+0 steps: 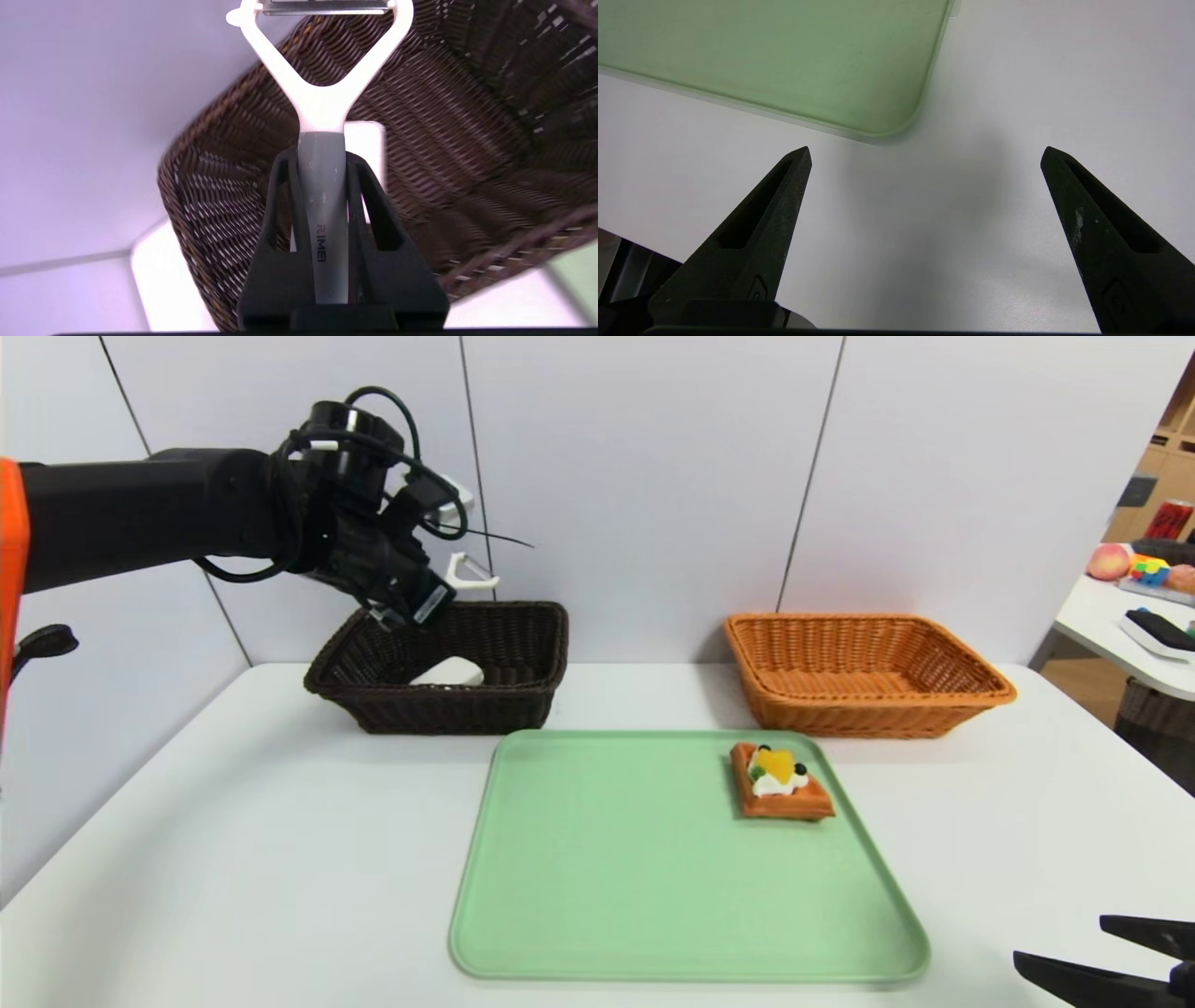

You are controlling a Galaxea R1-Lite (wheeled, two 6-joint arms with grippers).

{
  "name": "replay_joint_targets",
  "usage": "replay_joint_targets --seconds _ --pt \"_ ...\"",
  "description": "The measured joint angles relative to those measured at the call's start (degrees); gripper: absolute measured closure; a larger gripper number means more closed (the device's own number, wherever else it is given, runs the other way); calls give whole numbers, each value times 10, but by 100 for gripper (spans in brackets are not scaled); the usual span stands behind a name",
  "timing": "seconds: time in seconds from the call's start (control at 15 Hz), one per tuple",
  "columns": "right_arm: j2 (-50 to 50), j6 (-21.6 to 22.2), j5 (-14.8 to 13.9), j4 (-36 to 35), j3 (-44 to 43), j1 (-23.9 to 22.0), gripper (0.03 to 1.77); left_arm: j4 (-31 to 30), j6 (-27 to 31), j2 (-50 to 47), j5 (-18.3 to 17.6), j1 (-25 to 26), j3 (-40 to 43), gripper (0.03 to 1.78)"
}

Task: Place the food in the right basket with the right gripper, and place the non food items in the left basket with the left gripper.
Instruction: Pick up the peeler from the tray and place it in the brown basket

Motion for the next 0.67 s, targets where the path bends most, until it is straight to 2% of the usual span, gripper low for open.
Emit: replay_joint_targets --seconds 0.2,0.33,0.67 --pt "1 0 -1 -2 3 0 10 -28 115 31 -71 33 1 156" --pt "2 0 -2 -2 4 -1 10 -28 168 48 -103 46 1 156" --pt "4 0 -2 -1 7 -1 10 -37 248 96 -118 56 0 156"
